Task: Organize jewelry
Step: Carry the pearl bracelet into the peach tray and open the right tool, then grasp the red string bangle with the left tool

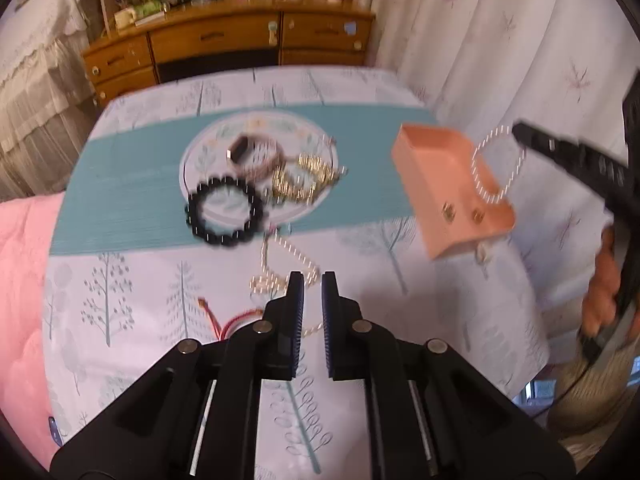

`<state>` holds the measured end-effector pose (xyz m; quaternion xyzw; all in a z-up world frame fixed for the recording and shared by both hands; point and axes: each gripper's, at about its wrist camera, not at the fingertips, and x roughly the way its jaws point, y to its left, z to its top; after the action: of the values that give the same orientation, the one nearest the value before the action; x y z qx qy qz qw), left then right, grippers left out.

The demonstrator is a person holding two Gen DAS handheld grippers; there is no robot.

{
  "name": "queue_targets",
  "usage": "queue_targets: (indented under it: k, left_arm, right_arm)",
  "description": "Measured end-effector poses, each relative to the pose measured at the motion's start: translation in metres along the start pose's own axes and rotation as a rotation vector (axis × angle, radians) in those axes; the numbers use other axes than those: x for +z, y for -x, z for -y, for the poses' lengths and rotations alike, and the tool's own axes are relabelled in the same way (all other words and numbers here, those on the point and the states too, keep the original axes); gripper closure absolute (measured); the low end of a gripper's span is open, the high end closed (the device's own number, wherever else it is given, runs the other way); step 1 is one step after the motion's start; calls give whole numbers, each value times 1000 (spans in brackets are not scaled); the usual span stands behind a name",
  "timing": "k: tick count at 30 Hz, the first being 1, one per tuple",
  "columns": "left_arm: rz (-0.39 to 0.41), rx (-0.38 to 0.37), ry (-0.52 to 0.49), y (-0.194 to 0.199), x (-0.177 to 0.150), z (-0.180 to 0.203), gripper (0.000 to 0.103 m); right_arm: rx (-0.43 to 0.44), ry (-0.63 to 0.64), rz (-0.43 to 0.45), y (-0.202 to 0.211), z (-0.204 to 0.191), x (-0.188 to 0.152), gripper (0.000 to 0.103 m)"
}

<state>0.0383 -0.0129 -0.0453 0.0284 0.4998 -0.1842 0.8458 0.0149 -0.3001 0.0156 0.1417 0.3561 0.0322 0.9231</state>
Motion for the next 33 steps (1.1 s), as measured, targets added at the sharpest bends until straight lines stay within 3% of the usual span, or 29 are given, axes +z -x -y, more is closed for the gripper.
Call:
queue_targets:
  k: [2,4,5,11,14,21,27,33]
  left_arm:
    - [-38,-17,-10,-12,-11,-5,81]
    - [-71,-29,-23,-23,-23,-11,58]
    - [-82,-31,-29,-27,-29,-14,57]
    - [-118,-47,-71,-38,-53,-23,57]
    - [-121,-27,-127,-40,-57,-17,57]
    - [-168,10,-198,-60,-59,-10,58]
    - [-195,11,-155,-73,-57,-20,73]
    - [-193,31,-158,-78,-54,-21,81]
  right_arm:
    - [-41,-7,-7,-9,9,3,95]
    - [-88,-12,-15,-22,18,5,95]
    - [-118,-14,-18,-31,23,5,95]
    - [-238,-12,-65,-78,38,1,93]
    - [-199,-22,-116,-92,39,-8,83]
    - [-107,69,-174,-85,3,-41,83]
    - [-38,171,-223,-76,-36,-79,83]
    - [-4,209,-276,-78,-56,-107,83]
